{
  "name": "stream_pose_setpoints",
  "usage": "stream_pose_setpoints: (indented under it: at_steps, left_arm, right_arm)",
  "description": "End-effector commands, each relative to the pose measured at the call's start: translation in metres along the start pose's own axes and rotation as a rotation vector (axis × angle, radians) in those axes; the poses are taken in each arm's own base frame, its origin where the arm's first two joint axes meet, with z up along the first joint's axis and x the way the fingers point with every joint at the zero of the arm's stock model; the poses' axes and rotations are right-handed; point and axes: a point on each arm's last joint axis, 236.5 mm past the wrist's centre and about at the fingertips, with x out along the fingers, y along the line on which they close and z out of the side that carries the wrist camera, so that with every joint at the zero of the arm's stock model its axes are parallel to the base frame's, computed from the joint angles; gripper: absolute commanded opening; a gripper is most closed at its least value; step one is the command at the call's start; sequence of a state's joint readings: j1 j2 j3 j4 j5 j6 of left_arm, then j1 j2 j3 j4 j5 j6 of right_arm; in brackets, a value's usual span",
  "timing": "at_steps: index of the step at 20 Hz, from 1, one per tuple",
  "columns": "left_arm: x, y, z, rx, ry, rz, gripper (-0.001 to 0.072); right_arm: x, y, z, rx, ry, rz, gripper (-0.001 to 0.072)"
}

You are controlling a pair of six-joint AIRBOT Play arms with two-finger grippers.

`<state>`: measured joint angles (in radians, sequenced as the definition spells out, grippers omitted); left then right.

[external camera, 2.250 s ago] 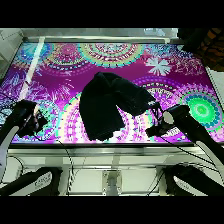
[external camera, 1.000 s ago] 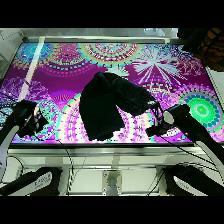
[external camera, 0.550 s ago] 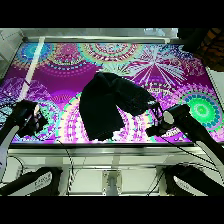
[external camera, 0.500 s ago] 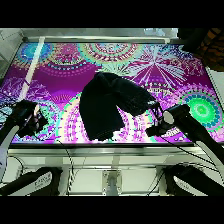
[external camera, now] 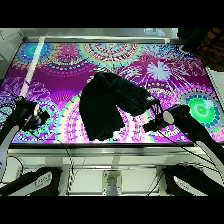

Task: Fold the clothes and pants, and hang the long-sleeved shirts on hangers.

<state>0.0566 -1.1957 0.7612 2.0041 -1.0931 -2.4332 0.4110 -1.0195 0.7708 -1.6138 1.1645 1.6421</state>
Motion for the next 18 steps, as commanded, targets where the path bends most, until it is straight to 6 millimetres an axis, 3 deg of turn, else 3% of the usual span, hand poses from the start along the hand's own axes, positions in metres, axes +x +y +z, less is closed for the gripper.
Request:
stream_pose_setpoints:
  at_steps: [1,2,4,6,8,13,14,16,18]
  left_arm:
    - [0.000,-0.006,0.007,0.006,-0.029,-0.027,0.0208]
    - [0.000,-0.006,0.007,0.007,-0.029,-0.027,0.0208]
    - [0.000,-0.010,0.003,0.026,-0.013,-0.044,0.0206]
    - [-0.001,-0.023,-0.002,0.093,0.005,-0.096,0.0205]
    - [-0.006,-0.052,-0.014,0.192,0.037,-0.228,0.0205]
    - [-0.058,-0.149,-0.053,0.407,0.082,-0.695,0.0205]
    - [-0.068,-0.161,-0.060,0.439,0.079,-0.750,0.0206]
    - [-0.080,-0.176,-0.070,0.500,0.060,-0.800,0.0209]
    - [-0.087,-0.186,-0.082,0.601,0.028,-0.816,0.0252]
  right_arm:
    - [-0.007,-0.018,0.049,-0.007,-0.204,-0.060,0.0162]
    - [-0.011,-0.029,0.064,0.052,-0.269,-0.063,0.0222]
    - [-0.015,-0.065,0.082,0.209,-0.363,-0.070,0.0261]
    - [-0.010,-0.100,0.081,0.338,-0.374,-0.073,0.0262]
    - [0.000,-0.119,0.081,0.359,-0.376,-0.059,0.0262]
    - [0.044,-0.105,0.104,0.401,-0.359,0.087,0.0263]
    - [0.052,-0.102,0.109,0.406,-0.341,0.107,0.0278]
    - [0.059,-0.098,0.121,0.430,-0.323,0.151,0.0404]
    - [0.060,-0.093,0.133,0.425,-0.322,0.189,0.0405]
